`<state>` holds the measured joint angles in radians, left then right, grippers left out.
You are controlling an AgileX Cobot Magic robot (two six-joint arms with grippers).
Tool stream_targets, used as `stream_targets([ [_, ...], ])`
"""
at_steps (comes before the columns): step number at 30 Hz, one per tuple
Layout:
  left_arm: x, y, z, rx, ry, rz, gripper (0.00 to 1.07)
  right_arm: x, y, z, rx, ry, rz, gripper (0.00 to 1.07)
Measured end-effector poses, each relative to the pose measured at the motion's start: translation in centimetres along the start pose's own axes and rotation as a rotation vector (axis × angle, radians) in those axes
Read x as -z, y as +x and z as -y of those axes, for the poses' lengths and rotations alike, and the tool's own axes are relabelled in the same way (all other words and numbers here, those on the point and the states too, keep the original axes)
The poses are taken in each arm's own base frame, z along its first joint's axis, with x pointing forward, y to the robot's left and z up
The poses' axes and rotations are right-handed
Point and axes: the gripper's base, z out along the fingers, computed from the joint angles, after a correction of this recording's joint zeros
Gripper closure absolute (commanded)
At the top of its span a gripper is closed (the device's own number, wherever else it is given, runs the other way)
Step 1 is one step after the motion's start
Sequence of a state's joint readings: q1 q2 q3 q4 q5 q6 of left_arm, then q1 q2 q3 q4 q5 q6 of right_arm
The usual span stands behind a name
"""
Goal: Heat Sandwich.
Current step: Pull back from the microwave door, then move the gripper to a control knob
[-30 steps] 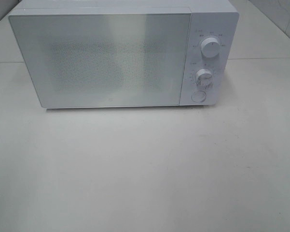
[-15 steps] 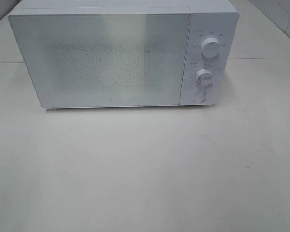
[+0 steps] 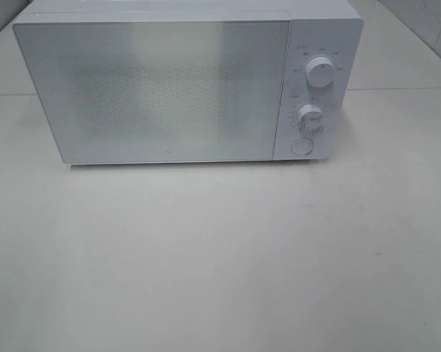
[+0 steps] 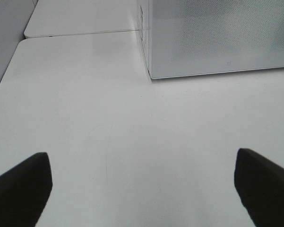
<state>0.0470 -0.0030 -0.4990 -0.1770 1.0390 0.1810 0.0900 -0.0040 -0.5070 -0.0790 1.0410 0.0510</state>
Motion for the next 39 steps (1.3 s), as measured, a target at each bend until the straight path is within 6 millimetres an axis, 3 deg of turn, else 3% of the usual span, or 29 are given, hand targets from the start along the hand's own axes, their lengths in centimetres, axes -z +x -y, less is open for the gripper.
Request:
stream_targets([
  [25,0.0,0.0,0.0,0.0,0.0,0.0,0.03,0.4,-0.3,0.0,-0.002,-0.003,0.019,0.27],
  [29,0.0,0.0,0.0,0.0,0.0,0.0,0.03,0.5,-1.3,0.0,-0.002,-0.005,0.049,0.23],
  [39,0.0,0.0,0.0,0.0,0.0,0.0,0.03,-2.7,-4.9,-0.4,0.012,-0.013,0.046,0.22],
])
